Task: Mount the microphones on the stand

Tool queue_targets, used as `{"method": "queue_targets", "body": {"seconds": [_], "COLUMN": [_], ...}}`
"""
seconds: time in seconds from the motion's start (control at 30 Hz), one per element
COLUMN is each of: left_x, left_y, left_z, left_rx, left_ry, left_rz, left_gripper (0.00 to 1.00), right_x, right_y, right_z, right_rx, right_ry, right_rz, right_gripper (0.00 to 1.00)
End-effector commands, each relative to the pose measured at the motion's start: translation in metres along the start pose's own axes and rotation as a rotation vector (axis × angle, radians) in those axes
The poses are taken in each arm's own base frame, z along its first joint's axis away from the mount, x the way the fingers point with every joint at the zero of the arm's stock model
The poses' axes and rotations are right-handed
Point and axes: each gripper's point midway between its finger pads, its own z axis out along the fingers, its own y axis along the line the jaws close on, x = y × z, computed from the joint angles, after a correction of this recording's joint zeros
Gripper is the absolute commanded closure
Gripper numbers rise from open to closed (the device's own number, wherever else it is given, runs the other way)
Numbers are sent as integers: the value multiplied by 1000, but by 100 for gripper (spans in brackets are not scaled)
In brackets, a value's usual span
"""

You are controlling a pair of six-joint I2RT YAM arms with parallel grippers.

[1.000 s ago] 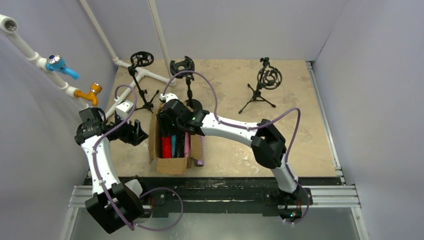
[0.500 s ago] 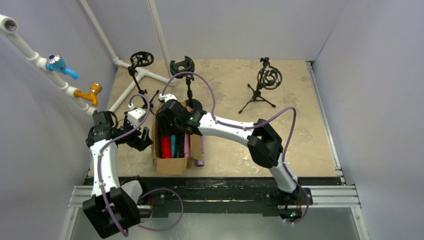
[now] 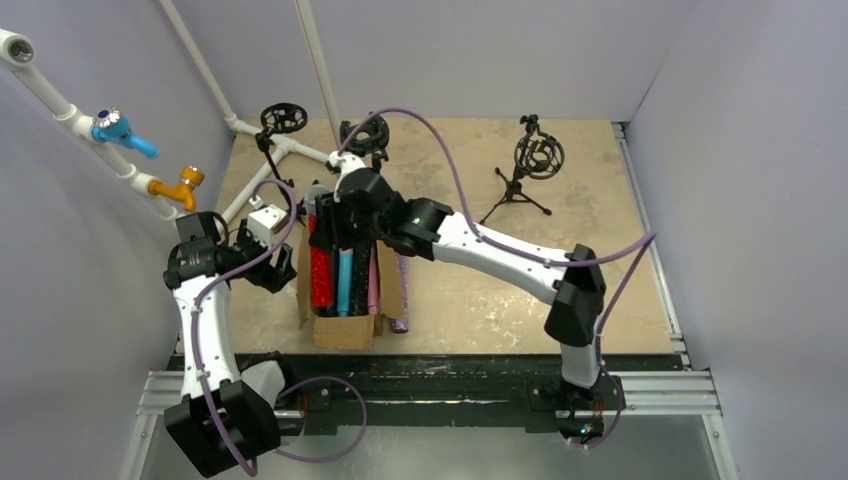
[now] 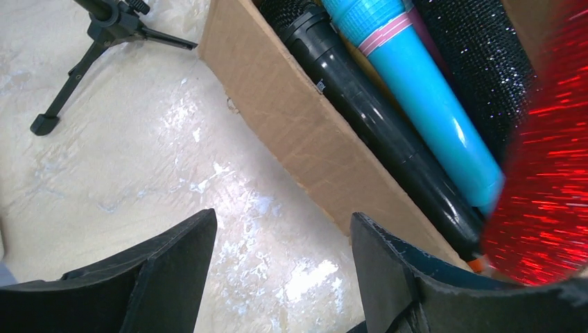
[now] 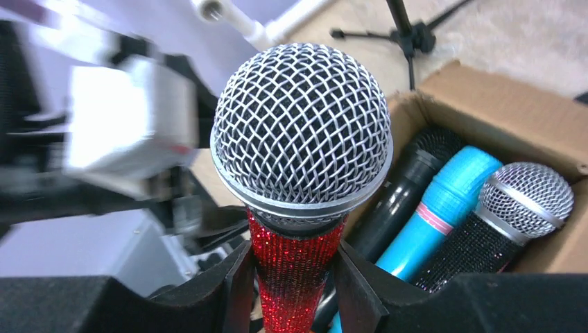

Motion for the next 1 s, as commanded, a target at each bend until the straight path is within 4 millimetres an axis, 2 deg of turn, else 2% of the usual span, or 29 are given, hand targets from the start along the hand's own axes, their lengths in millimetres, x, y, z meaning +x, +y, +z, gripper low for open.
{"method": "queue_targets", "body": {"seconds": [0.0,0.17,0.27,0.4,0.5,0.63,0.77,0.87,0.97], "left_x": [-9,-13,-14,-15,-19,-31,-42,-46,-47], "left_y": [9,6,6,8,6,-4,-15,-22,-30], "left_z": [-9,-9,-9,-9,-11,-17,-22,-24,-28], "left_rx": [-32,-16,-12,-14,-7,41,90,114,149], "left_ry": [17,3,0,5,-3,-30,-58,-68,-60], "left_rz": [30,4,-2,-7,-20,-51,-100,-124,-140], "left_gripper": [30,30,30,30,30,28,27,25,16], "right_x": [-57,-68,-66,-59,-43,-3,32,47,55], "right_y": [22,-33,-62,-93,-119,-158,-190,-203,-210], "right_z": [-59,-96,-123,-156,-164,-150,-120,-96,-74], "right_rx": [-90,-18,-5,35,82,155,210,219,217], "right_ry": [-145,-199,-225,-250,-223,-118,-19,24,60], "right_rz": [17,64,94,121,128,133,134,139,142], "right_gripper": [85,87,87,87,87,87,88,92,92]}}
